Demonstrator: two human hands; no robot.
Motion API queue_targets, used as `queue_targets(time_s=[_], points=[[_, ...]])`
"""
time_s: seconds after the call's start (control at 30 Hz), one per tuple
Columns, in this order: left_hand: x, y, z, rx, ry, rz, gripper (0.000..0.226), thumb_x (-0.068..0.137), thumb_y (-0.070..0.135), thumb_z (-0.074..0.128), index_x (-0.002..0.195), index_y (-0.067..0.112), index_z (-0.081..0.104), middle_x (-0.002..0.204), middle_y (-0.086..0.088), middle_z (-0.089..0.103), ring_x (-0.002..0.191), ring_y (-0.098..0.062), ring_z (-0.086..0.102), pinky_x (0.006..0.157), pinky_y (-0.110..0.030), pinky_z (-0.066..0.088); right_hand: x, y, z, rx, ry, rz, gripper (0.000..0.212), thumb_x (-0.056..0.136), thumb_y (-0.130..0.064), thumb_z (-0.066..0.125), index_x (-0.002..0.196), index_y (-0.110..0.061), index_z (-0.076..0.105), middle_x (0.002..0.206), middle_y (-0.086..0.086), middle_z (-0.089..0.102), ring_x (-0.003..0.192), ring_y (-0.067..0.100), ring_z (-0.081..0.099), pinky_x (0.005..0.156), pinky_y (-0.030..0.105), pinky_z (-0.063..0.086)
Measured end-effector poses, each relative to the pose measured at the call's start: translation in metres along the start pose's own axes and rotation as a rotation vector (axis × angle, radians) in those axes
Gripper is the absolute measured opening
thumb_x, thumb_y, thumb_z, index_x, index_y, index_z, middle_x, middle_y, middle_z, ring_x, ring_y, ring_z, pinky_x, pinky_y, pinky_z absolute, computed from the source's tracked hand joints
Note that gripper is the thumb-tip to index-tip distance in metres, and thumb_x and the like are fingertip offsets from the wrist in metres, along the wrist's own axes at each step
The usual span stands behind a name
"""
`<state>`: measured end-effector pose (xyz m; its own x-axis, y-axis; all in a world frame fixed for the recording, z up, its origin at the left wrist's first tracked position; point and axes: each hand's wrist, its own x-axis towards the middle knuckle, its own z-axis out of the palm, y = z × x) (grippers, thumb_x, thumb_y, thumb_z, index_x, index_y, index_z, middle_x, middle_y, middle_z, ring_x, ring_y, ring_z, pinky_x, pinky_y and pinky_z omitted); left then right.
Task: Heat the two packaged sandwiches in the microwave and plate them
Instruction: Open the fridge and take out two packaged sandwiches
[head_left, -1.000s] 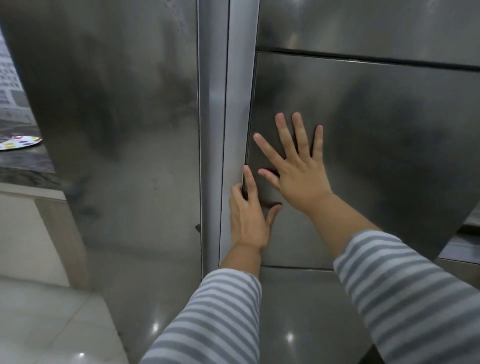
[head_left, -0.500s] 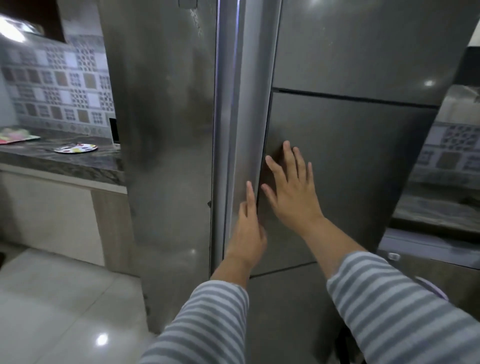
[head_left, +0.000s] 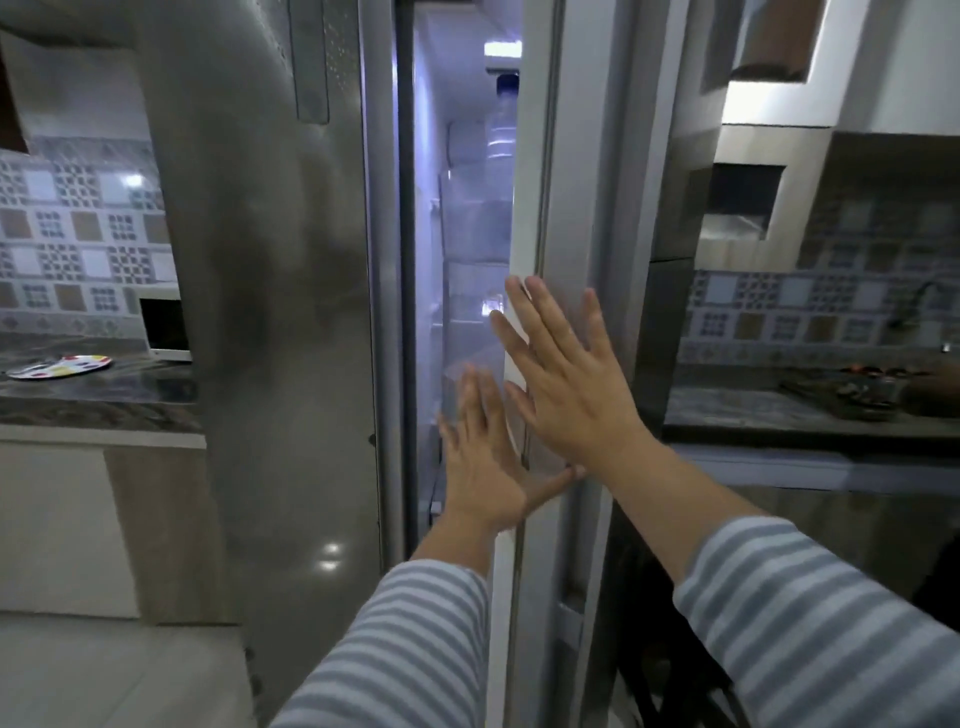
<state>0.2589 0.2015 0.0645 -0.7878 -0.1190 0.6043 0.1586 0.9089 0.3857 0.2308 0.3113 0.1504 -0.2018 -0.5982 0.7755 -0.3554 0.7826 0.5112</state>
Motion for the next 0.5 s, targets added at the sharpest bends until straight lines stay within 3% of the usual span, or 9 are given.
queue_targets(time_s=[0.1,0.23,0.5], points=[[-0.005,0.03,0.015,-0.061,-0.068,-0.048,0.136,0.055,0.092,0.041,0.142,0.02,-0.036,0.146,0.0,-0.047,0.134,-0.012,-0.044,0.116,-0.057,-0.01,-0.009,0.018,-0.015,-0.173,-0.105,-0.023,0.063,0.096,-0.044,0.032,0.152,-0.018,0.02,0.161,0.011,0.004,0.148,0.028,0.0,0.113,0.056,-0.017],[-0.016,0.063,0.03,-0.197,-0.074,-0.049,0.142,0.054,0.088,0.05,0.139,0.02,-0.04,0.149,-0.001,-0.044,0.137,-0.015,-0.04,0.116,-0.056,-0.009,-0.031,0.039,-0.03,-0.263,-0.149,0.001,0.057,0.094,-0.04,0.045,0.146,-0.021,0.035,0.16,0.012,0.01,0.148,0.031,0.002,0.113,0.062,-0.008],[-0.027,0.107,0.043,-0.21,-0.119,-0.074,0.141,0.053,0.09,0.046,0.127,0.02,-0.052,0.146,-0.006,-0.047,0.136,-0.023,-0.042,0.114,-0.06,-0.01,-0.061,0.073,-0.048,-0.283,-0.21,0.015,0.058,0.094,-0.044,0.043,0.148,-0.028,0.03,0.161,0.009,0.007,0.148,0.03,-0.002,0.113,0.065,-0.001]])
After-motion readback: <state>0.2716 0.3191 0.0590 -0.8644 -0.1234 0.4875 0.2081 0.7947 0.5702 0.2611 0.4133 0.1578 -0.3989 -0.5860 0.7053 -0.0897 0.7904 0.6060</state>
